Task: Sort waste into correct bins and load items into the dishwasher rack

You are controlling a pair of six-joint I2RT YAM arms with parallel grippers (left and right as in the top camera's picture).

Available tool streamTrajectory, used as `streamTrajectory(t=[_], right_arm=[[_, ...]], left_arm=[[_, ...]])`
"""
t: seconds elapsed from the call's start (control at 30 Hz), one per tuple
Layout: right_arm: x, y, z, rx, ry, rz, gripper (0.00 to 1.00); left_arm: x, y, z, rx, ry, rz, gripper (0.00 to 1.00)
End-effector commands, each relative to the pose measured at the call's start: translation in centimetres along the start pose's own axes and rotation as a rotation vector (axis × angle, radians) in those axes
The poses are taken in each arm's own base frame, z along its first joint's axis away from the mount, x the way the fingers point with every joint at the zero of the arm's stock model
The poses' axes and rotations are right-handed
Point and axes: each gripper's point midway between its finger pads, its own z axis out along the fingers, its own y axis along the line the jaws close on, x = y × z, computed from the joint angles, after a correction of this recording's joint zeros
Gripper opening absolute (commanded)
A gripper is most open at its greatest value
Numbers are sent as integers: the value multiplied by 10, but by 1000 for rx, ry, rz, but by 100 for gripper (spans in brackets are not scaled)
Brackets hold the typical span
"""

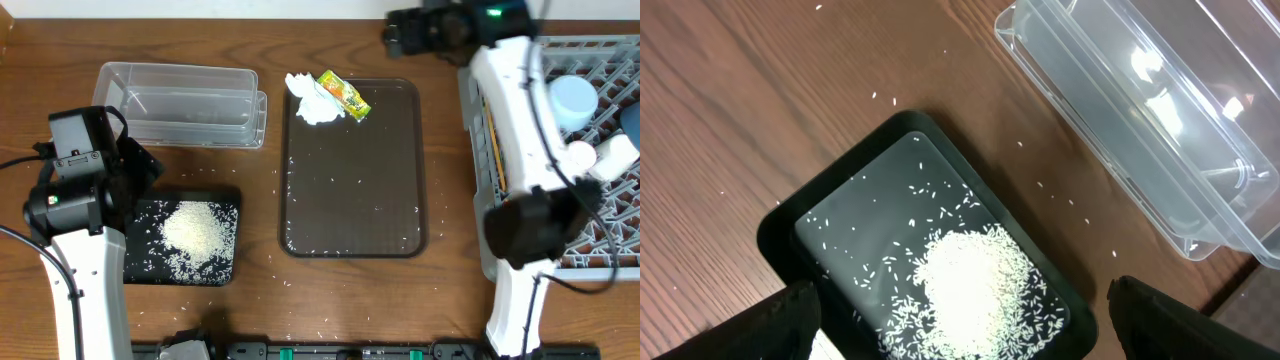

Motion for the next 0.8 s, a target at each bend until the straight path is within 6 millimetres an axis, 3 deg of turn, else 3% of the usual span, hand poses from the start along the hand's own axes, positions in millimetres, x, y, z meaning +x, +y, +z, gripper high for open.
streamTrajectory(t=[0.0, 0.17, 0.27, 0.37, 0.4, 0.47, 0.6, 0.77], right_arm=[[2, 20, 39, 6, -6, -61, 92], [16, 32, 95, 47, -2, -77, 92], [32, 42, 119, 37, 28, -93, 88], [37, 44, 125, 58, 39, -85, 85], [36, 41, 123, 81, 34, -69, 89], [27, 35, 110, 131, 10, -30, 94], [-4, 11, 60, 257, -79, 21, 99], [-43, -41, -42, 444, -214, 85, 99]], left_arm=[[-4, 1, -3, -1, -13, -14, 94], [-4, 1, -3, -1, -13, -14, 94], [-4, 1, -3, -1, -12, -14, 94], [-4, 1, -3, -1, -12, -14, 94], [-4, 1, -3, -1, -12, -14, 94], [-4, 1, -3, -1, -13, -14, 94], [-4, 1, -3, -1, -12, -14, 94], [-4, 1, -3, -1, -13, -14, 94]])
